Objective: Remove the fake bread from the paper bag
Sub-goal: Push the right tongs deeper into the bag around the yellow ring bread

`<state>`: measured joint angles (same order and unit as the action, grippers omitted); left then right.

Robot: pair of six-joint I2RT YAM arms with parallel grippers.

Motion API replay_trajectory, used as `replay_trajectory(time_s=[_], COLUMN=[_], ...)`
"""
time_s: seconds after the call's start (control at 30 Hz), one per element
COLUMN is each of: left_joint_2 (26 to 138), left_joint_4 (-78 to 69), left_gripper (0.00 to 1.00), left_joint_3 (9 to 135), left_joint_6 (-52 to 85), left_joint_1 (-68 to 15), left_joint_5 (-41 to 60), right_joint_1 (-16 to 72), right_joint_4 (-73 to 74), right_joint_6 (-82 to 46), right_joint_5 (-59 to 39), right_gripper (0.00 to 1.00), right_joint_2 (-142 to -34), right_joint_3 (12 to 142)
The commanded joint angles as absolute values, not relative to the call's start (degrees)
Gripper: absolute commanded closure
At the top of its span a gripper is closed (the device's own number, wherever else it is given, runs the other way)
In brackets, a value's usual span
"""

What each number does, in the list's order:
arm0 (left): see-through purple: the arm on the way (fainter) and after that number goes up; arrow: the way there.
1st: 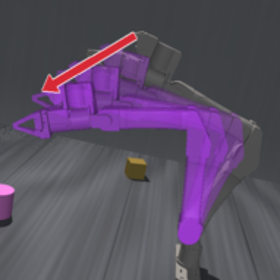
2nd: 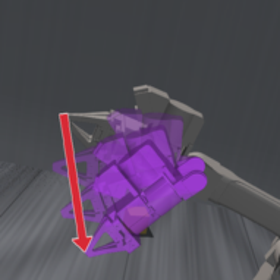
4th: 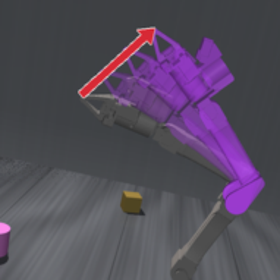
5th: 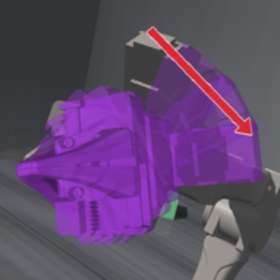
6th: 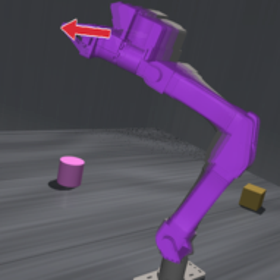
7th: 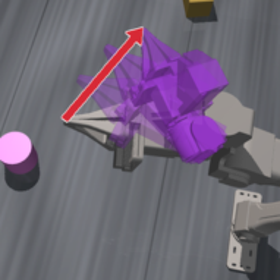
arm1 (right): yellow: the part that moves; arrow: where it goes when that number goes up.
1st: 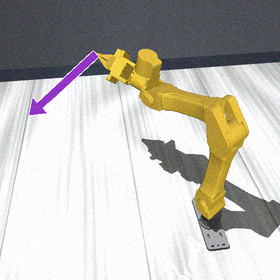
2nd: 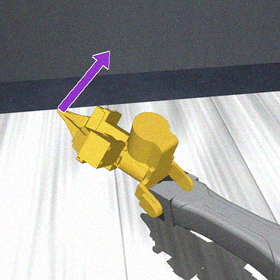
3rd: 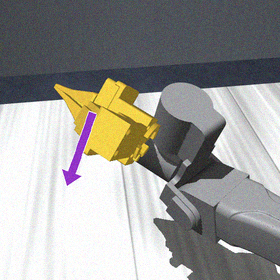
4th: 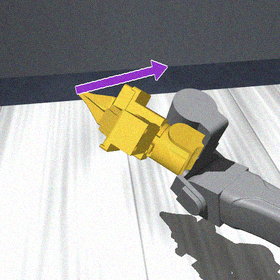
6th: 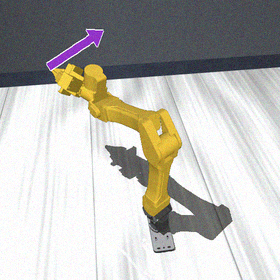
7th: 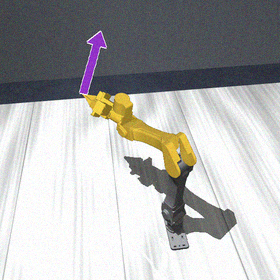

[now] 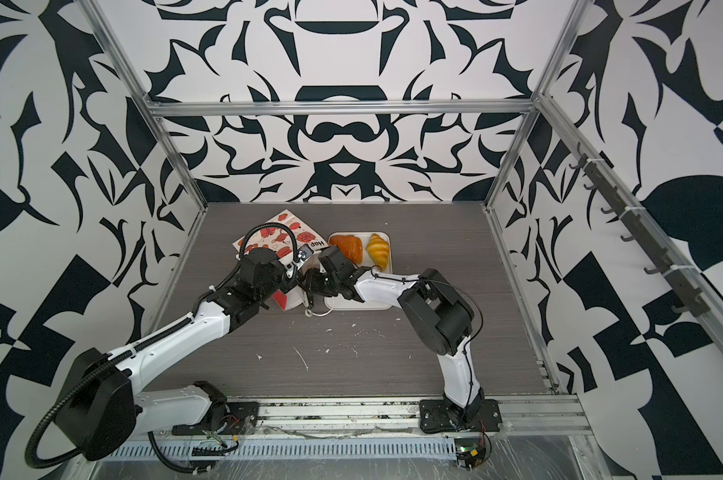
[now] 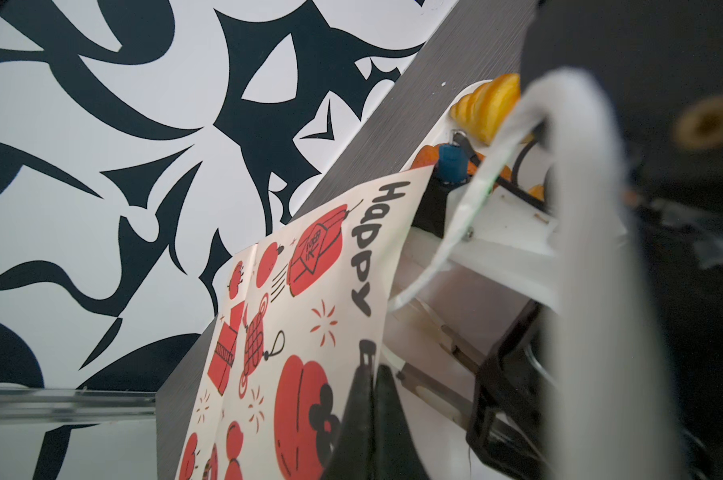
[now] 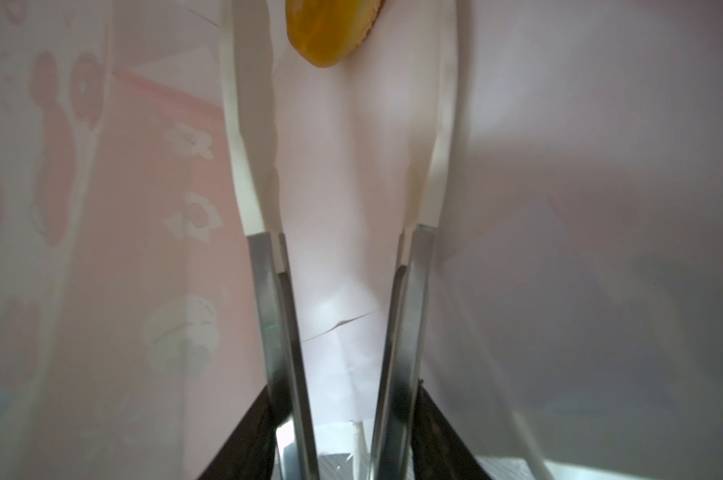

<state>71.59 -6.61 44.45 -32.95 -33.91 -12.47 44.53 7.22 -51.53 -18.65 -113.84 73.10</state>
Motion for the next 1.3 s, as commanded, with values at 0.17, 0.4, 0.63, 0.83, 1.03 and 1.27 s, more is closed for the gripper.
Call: replay_trajectory(time_s=[0.17,0.4,0.63,0.83,1.03,1.27], left_joint_2=[69.57,69.78,70.74,72.6,75.99,77.1], left_joint_4=[-7.16,-6.64,-6.83,-7.29,-6.83,-5.21], left_gripper=[1.0,1.0,1.0,1.0,1.0,1.0], left_joint_3=[44.3,44.73,45.17,46.96,49.39,50.87], left_joint_6=[-32.61,-32.77,-32.3,-30.27,-28.54,-27.83], left_joint_1=[-34.01,-34.01,-34.01,-33.98,-33.97,-34.01], left_joint_5=[-10.83,-10.46,-11.03,-12.94,-13.34,-13.24], right_joint_1=[40.47,38.51,38.67,39.95,42.51,44.12], right_joint_4=[12.71,14.06,13.28,12.57,11.32,9.78], right_joint_6=[-54.37,-56.56,-56.19,-54.43,-53.05,-52.21], right_joint_5=[-29.98,-34.44,-34.96,-31.37,-27.68,-24.43], right_gripper=[0.51,0.51,0.51,0.52,0.52,0.53], right_joint_2=[-113.14,-114.17,-113.72,-110.52,-107.71,-105.54], right_joint_3=[74.32,73.51,73.4,69.21,67.07,65.92])
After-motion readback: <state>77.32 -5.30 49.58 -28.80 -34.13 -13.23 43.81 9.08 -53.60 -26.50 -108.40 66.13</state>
